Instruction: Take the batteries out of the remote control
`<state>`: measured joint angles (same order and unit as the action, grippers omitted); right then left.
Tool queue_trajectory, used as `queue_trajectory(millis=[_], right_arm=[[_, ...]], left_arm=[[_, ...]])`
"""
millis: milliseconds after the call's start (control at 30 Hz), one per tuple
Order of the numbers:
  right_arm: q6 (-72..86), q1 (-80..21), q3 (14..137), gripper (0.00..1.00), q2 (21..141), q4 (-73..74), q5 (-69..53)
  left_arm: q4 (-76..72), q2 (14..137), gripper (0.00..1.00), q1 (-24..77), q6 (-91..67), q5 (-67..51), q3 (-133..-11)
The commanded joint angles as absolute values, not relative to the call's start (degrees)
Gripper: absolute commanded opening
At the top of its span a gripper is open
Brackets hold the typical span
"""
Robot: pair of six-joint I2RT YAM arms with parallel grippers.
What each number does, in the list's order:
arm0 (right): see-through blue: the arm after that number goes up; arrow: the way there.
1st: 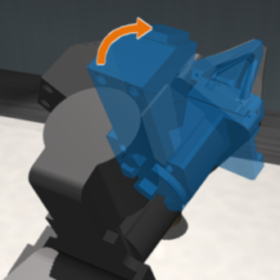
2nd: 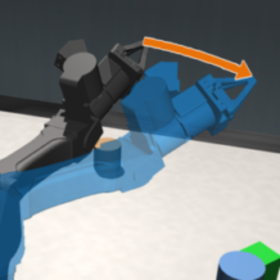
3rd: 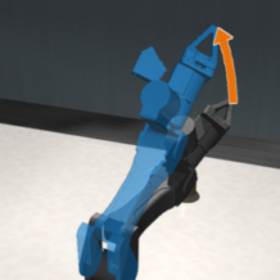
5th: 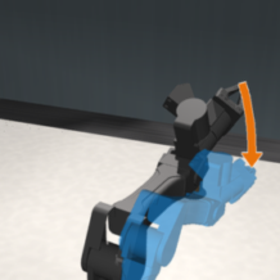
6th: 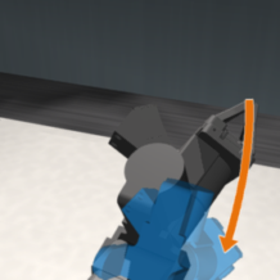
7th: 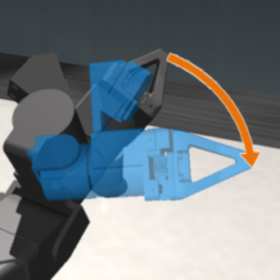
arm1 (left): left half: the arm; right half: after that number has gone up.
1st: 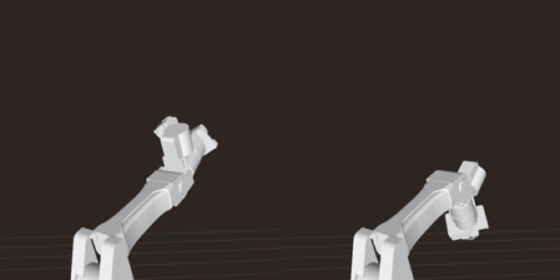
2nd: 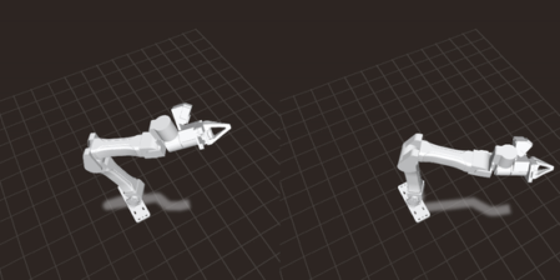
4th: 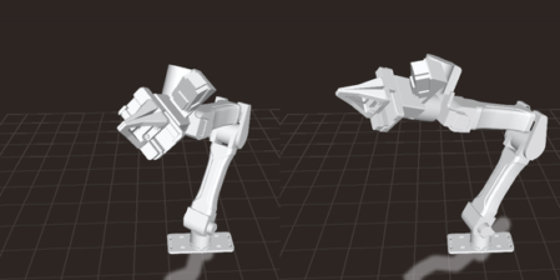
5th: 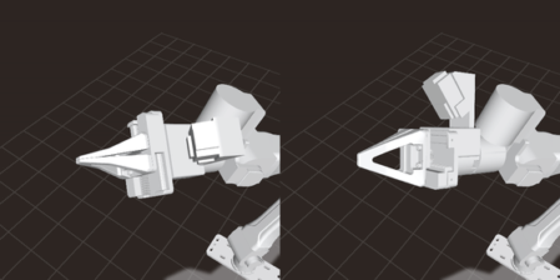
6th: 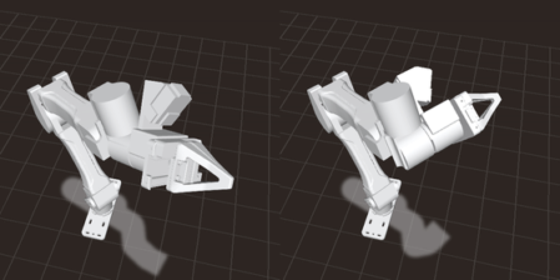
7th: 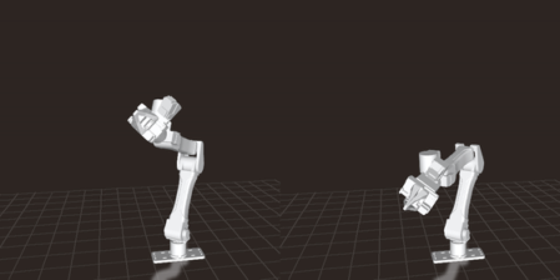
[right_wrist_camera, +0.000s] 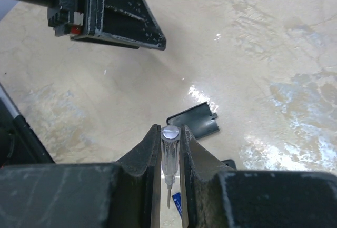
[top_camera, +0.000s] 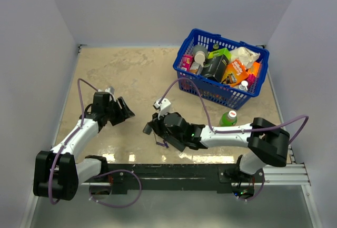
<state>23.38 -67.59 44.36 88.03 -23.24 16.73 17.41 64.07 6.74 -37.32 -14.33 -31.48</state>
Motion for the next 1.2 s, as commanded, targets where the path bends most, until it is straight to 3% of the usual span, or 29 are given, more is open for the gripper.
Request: queue_trajectory(millis=[0,567,1167], right_arm=[[19.86,-67.5,47.29,0.0,88.85,-22.68,22.85],[18.63,-67.24,46.67,0.0,89.12,-22.15,28.83],[19.42,-67.24,47.28,0.0,88.59,-21.89,23.73]], left_arm=[[16.79,63.19,0.64,6.33,-37.0,-13.71,-30.94],[16.79,62.93,0.64,6.33,-37.53,-13.45,-31.11],[16.43,63.11,0.64,6.33,-37.53,-13.8,-30.94]])
